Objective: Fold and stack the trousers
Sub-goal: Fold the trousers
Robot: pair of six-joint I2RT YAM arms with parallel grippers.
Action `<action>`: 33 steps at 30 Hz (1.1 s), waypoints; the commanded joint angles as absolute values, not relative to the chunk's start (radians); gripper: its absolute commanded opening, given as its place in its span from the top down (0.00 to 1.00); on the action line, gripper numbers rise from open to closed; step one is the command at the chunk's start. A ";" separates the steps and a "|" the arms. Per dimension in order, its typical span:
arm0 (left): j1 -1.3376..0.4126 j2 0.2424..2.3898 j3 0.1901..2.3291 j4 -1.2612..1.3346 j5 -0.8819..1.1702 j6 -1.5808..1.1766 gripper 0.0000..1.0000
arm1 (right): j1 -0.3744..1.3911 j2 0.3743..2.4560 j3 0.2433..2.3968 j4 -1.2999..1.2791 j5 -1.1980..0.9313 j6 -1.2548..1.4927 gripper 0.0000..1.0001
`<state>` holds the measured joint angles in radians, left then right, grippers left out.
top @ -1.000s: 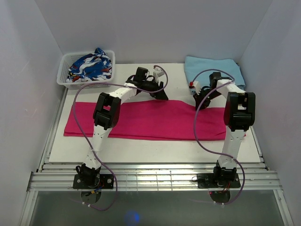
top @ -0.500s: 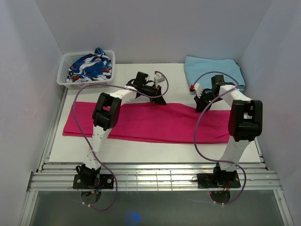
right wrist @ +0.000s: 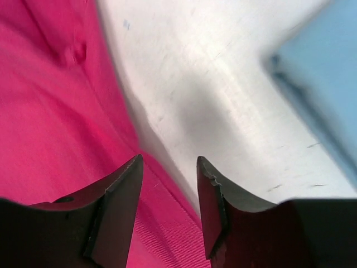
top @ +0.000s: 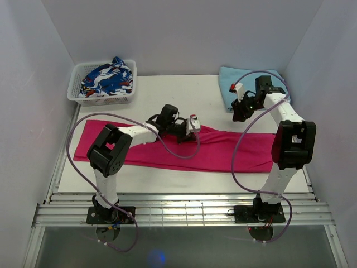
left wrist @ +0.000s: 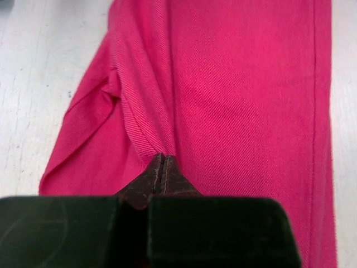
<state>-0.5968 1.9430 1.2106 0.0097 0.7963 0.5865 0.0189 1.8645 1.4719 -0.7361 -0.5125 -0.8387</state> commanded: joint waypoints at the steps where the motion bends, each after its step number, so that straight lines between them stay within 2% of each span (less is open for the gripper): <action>1: -0.632 1.888 1.071 0.156 0.669 0.804 1.00 | 0.020 1.851 1.604 -0.772 -0.598 -0.689 0.53; 7: -0.683 1.879 0.910 0.354 0.554 0.903 1.00 | 0.113 1.870 1.606 -0.790 -0.586 -0.552 0.59; 10: -0.690 1.893 0.896 0.357 0.534 0.893 1.00 | 0.181 1.881 1.594 -0.798 -0.536 -0.538 0.61; 14: -0.689 1.916 0.902 0.359 0.520 0.882 1.00 | 0.276 1.873 1.548 -0.773 -0.451 -0.532 0.76; 20: -0.693 1.921 0.890 0.357 0.537 0.882 1.00 | 0.402 1.894 1.513 -0.753 -0.350 -0.534 0.89; 25: -0.699 1.908 0.864 0.359 0.534 0.890 1.00 | 0.433 1.957 1.511 -0.747 -0.284 -0.555 0.84; 27: -0.699 1.907 0.861 0.357 0.531 0.884 1.00 | 0.434 1.976 1.513 -0.739 -0.253 -0.552 0.77; 33: -0.700 1.896 0.848 0.357 0.529 0.877 1.00 | 0.439 2.008 1.493 -0.700 -0.184 -0.561 0.68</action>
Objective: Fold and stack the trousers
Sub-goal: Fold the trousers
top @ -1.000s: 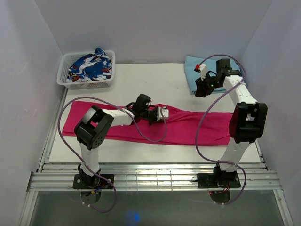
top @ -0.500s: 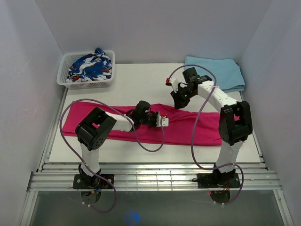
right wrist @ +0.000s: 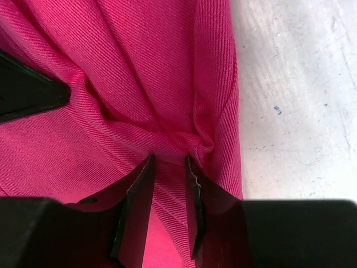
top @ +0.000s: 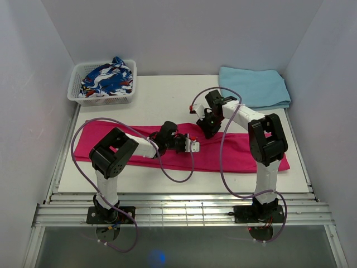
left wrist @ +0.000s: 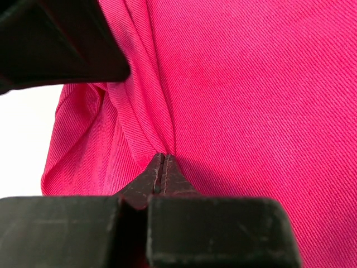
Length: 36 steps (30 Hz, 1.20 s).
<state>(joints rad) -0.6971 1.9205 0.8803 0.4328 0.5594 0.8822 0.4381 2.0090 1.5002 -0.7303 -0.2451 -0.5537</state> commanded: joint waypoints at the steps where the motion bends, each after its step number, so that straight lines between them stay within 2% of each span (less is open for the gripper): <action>1: -0.701 1.896 0.847 0.357 0.531 0.874 1.00 | 0.439 2.011 1.486 -0.695 -0.178 -0.564 0.65; 5: -0.701 1.894 0.839 0.359 0.531 0.868 1.00 | 0.440 2.002 1.468 -0.657 -0.161 -0.561 0.58; 8: -0.701 1.890 0.833 0.357 0.532 0.867 1.00 | 0.440 1.985 1.476 -0.650 -0.176 -0.551 0.49; 19: -0.701 1.896 0.834 0.357 0.534 0.870 1.00 | 0.442 1.988 1.554 -0.650 -0.213 -0.532 0.52; 36: -0.701 1.896 0.833 0.350 0.534 0.877 1.00 | 0.442 2.042 1.500 -0.669 -0.219 -0.650 0.56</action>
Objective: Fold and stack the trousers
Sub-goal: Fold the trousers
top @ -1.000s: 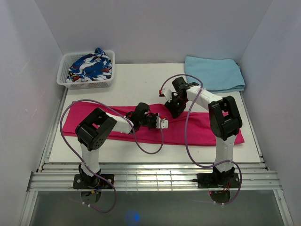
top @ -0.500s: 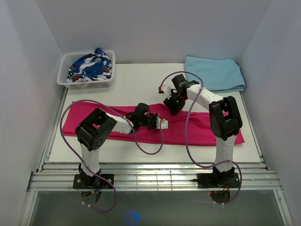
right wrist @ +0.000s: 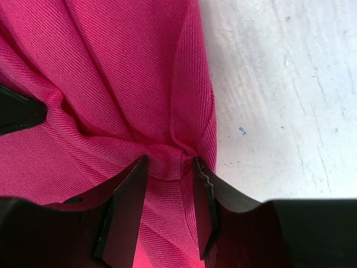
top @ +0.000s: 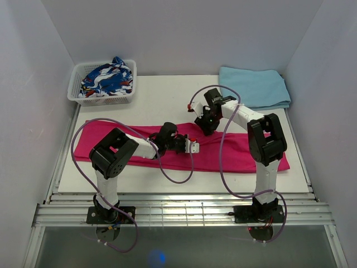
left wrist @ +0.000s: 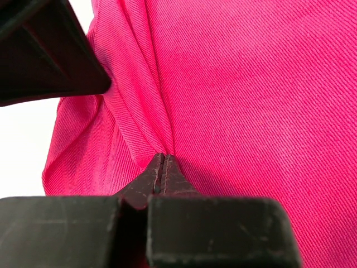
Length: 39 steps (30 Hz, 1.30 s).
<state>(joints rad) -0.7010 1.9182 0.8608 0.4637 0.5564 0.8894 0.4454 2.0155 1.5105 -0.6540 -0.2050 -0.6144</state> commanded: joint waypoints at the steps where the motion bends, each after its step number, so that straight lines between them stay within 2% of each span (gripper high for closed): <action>1: -0.701 1.896 0.833 0.348 0.531 0.876 1.00 | 0.442 2.043 1.502 -0.676 -0.233 -0.655 0.57; 6: -0.701 1.899 0.841 0.345 0.517 0.864 1.00 | 0.442 2.054 1.511 -0.724 -0.290 -0.689 0.62; 11: -0.701 1.870 0.860 0.341 0.509 0.835 0.99 | 0.440 2.062 1.519 -0.732 -0.281 -0.713 0.92; 12: -0.701 1.838 0.864 0.333 0.505 0.825 0.95 | 0.437 2.057 1.523 -0.732 -0.282 -0.716 0.92; 13: -0.701 1.815 0.867 0.322 0.502 0.809 0.83 | 0.436 2.054 1.529 -0.730 -0.285 -0.716 0.92; 15: -0.701 1.728 0.856 0.310 0.505 0.805 0.71 | 0.425 2.039 1.552 -0.732 -0.302 -0.713 0.92; 16: -0.701 1.695 0.847 0.307 0.514 0.805 0.61 | 0.422 2.034 1.560 -0.732 -0.311 -0.713 0.92; 18: -0.701 1.631 0.819 0.281 0.525 0.807 0.55 | 0.416 2.019 1.585 -0.730 -0.328 -0.710 0.92; 20: -0.701 1.548 0.807 0.246 0.546 0.805 0.56 | 0.414 2.014 1.603 -0.735 -0.336 -0.700 0.92; 24: -0.704 1.459 0.778 0.120 0.639 0.808 0.66 | 0.411 2.006 1.628 -0.738 -0.353 -0.683 0.92; 32: -0.778 1.589 0.801 0.011 0.640 0.818 0.66 | 0.397 2.046 1.675 -0.738 -0.354 -0.661 0.92; 39: -0.798 1.735 0.785 0.023 0.578 0.815 0.86 | 0.387 2.089 1.746 -0.738 -0.338 -0.661 0.92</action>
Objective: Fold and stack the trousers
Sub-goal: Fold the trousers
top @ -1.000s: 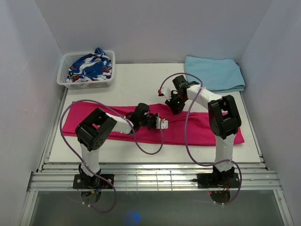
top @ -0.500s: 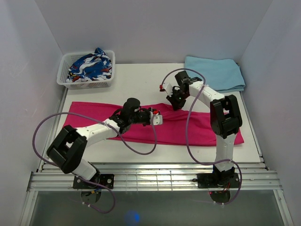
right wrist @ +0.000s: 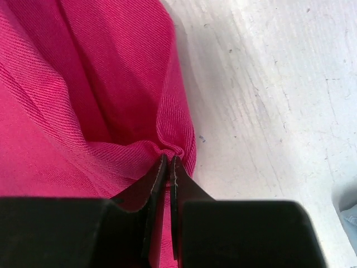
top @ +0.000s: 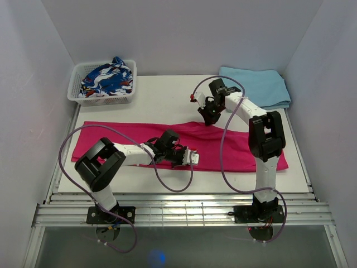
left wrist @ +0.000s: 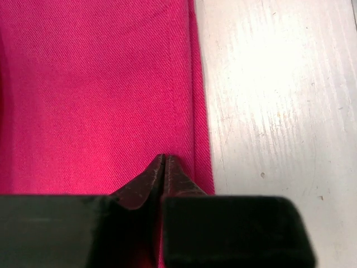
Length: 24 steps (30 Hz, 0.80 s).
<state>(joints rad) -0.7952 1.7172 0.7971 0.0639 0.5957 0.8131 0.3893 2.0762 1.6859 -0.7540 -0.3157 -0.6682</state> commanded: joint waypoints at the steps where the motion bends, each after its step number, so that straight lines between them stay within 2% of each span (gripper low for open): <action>1: -0.796 1.756 0.785 0.014 0.578 0.816 0.90 | 0.384 2.094 1.755 -0.738 -0.334 -0.663 0.92; 5: -0.807 1.759 0.781 -0.044 0.623 0.824 1.00 | 0.365 2.147 1.808 -0.735 -0.290 -0.664 0.92; 13: -0.842 1.732 0.778 -0.156 0.687 0.851 1.00 | 0.328 2.258 1.928 -0.664 -0.132 -0.589 0.92; 15: -0.847 1.724 0.775 -0.167 0.696 0.851 1.00 | 0.328 2.278 1.930 -0.649 -0.095 -0.566 0.89; 16: -0.850 1.723 0.775 -0.170 0.696 0.850 1.00 | 0.328 2.284 1.939 -0.643 -0.054 -0.561 0.78; 18: -0.853 1.729 0.778 -0.176 0.699 0.844 1.00 | 0.328 2.293 1.959 -0.644 -0.022 -0.551 0.64; 19: -0.853 1.733 0.781 -0.179 0.701 0.836 1.00 | 0.328 2.289 1.963 -0.643 -0.006 -0.543 0.47; 22: -0.853 1.743 0.798 -0.187 0.707 0.813 1.00 | 0.322 2.229 1.967 -0.643 -0.015 -0.531 0.30; 24: -0.853 1.744 0.811 -0.183 0.704 0.799 0.94 | 0.324 2.177 1.977 -0.670 -0.058 -0.532 0.27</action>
